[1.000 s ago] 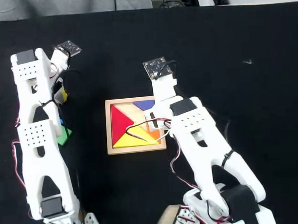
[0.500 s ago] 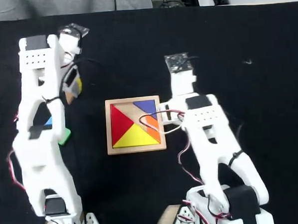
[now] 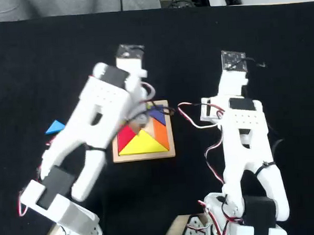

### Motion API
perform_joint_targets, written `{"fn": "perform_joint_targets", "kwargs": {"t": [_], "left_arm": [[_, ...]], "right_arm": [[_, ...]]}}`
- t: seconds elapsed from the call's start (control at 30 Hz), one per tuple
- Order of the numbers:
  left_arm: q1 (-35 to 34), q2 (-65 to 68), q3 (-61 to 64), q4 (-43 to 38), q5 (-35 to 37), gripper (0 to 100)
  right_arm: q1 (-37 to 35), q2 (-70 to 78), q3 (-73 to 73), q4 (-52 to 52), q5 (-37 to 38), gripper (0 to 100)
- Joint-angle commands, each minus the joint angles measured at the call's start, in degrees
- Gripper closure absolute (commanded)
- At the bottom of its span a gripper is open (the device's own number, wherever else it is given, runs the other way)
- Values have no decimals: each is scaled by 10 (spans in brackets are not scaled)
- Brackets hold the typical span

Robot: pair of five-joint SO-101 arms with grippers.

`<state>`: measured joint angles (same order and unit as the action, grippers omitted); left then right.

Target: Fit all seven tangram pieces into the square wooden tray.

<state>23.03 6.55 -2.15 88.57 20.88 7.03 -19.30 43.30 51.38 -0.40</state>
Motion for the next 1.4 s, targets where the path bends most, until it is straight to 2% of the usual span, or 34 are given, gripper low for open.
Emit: {"fn": "perform_joint_targets", "kwargs": {"t": [0.0, 0.1, 0.23, 0.67, 0.9, 1.17, 1.37], "left_arm": [[33, 32, 58, -120, 58, 909], [32, 66, 60, -158, 76, 909], [34, 84, 42, -171, 97, 909], [32, 123, 47, -245, 96, 908], [31, 142, 48, -236, 94, 818], [30, 142, 43, -236, 96, 815], [-8, 120, 8, -220, 92, 816]], "right_arm": [[11, -24, -19, -11, 3, 987], [9, -24, -18, -11, 4, 987], [9, -24, -18, -18, 4, 987], [9, -24, -10, -27, 4, 987], [8, -24, -10, -27, 4, 987], [8, -25, -10, -27, 4, 987], [8, -25, -10, -27, 4, 987]]}}
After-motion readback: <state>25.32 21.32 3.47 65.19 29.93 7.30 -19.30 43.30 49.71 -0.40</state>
